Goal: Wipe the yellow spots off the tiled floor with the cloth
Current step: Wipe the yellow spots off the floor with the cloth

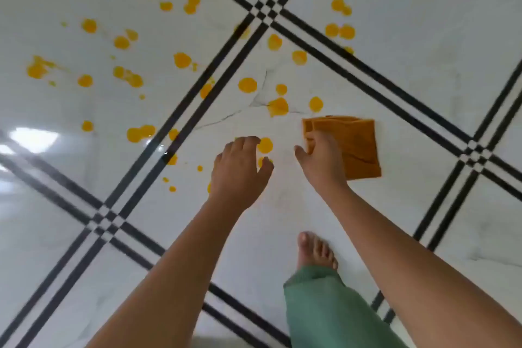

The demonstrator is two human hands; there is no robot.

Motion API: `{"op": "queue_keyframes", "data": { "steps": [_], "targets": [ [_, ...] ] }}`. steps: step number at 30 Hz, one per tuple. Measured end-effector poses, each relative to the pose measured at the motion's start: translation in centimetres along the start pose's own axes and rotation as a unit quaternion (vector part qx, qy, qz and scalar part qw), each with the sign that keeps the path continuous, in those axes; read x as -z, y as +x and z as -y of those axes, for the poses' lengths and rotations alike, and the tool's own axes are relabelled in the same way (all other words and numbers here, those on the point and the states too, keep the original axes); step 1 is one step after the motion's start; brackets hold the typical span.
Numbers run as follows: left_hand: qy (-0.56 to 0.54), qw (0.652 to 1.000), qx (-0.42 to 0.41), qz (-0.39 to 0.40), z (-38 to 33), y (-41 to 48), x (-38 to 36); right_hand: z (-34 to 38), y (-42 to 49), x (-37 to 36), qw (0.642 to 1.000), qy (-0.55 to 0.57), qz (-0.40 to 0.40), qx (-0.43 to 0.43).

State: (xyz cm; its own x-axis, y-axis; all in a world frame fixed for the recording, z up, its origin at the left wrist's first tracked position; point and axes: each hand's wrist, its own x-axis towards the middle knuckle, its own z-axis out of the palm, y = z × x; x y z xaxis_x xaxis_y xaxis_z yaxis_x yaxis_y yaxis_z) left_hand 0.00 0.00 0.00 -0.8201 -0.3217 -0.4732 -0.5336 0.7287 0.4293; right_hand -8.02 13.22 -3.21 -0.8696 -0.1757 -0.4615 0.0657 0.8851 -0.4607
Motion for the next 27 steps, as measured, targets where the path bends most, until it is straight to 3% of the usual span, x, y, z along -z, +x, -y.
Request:
{"op": "queue_keyframes", "data": {
  "steps": [4, 8, 13, 17, 19, 22, 24, 27],
  "targets": [
    [0.004, 0.995, -0.068, -0.078, 4.4, 4.4, -4.7, -3.7, 3.7, -4.6, 0.988, -0.128, -0.080, 0.023],
    [-0.007, 0.984, -0.087, -0.158, 5.7, 7.4, -5.5, -4.7, 5.7, -5.3, 0.981, -0.098, -0.156, 0.057],
    [0.008, 0.971, -0.118, -0.209, 6.2, 9.7, -4.5, -3.3, 7.3, -4.4, 0.988, -0.045, -0.121, 0.080],
    [-0.007, 0.978, -0.086, -0.190, 6.6, 9.0, -3.7, 1.0, 7.3, -4.7, 0.987, 0.008, -0.088, 0.137],
    [0.005, 0.977, -0.085, -0.195, 6.9, 8.4, -3.7, 1.6, 6.1, -5.6, 0.981, 0.008, -0.128, 0.144],
    [-0.008, 0.975, -0.079, -0.209, 7.7, 8.3, -4.0, 0.0, 5.5, -6.5, 0.972, -0.072, -0.218, 0.048],
    [-0.013, 0.974, -0.081, -0.210, 8.1, 8.6, -4.3, -1.6, 5.8, -6.8, 0.976, -0.129, -0.170, -0.049],
    [-0.019, 0.977, -0.076, -0.197, 7.9, 9.0, -4.6, -3.0, 6.8, -7.3, 0.979, -0.158, -0.104, -0.080]
  ]
}}
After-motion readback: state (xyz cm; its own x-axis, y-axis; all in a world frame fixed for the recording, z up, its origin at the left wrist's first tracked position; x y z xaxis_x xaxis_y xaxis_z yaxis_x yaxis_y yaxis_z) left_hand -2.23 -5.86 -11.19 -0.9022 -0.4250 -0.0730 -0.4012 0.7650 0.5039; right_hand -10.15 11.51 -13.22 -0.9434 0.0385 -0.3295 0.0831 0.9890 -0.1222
